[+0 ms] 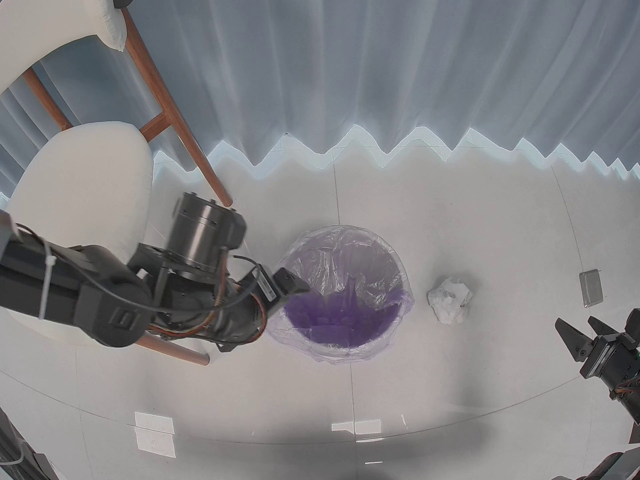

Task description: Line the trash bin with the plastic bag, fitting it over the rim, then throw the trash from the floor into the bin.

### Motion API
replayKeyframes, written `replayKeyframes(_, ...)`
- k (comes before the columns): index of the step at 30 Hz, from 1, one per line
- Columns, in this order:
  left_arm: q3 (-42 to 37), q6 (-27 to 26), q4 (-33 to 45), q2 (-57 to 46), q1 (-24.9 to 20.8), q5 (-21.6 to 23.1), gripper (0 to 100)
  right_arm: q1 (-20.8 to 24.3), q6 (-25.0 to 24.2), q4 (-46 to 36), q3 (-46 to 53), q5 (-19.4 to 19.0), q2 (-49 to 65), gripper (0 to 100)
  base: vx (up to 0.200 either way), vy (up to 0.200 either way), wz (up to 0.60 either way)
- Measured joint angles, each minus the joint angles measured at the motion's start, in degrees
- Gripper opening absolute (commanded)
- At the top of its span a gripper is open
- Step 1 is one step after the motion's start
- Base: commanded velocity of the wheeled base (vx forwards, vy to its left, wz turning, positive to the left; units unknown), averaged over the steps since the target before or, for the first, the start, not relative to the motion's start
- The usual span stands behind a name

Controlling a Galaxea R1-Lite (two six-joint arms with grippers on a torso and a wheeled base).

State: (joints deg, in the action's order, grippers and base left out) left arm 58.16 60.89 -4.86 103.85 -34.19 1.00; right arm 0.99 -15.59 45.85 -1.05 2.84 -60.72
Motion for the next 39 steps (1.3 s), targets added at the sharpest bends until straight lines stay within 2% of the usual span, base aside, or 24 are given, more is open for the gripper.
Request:
replayKeyframes(4,2.56,1.46,1.56,5.08,-2.38,0.04,100,-1.48,1.99,-0.01,0.04,-1.48,1.08,100,0.0,0.0,0.0)
replayKeyframes(13,6.41,1.76,1.34,13.35,-3.95,-0.56,100,-2.26,2.33,-0.37,0.06,-1.8,1.93,100,0.0,0.0,0.0)
replayKeyframes(34,17.34,3.49,1.67,26.08,-2.93,-1.21,100,-2.83,3.17,-0.59,0.04,-1.89,2.05,100,0.0,0.0,0.0)
replayKeyframes(35,17.8,3.49,1.67,26.61,-2.93,-1.18,0,-2.83,3.19,-0.67,0.04,-1.87,2.05,100,0.0,0.0,0.0)
replayKeyframes(39,18.71,3.47,1.72,28.12,-2.88,-1.18,0,-2.83,3.19,-0.78,0.04,-1.87,2.04,100,0.0,0.0,0.0)
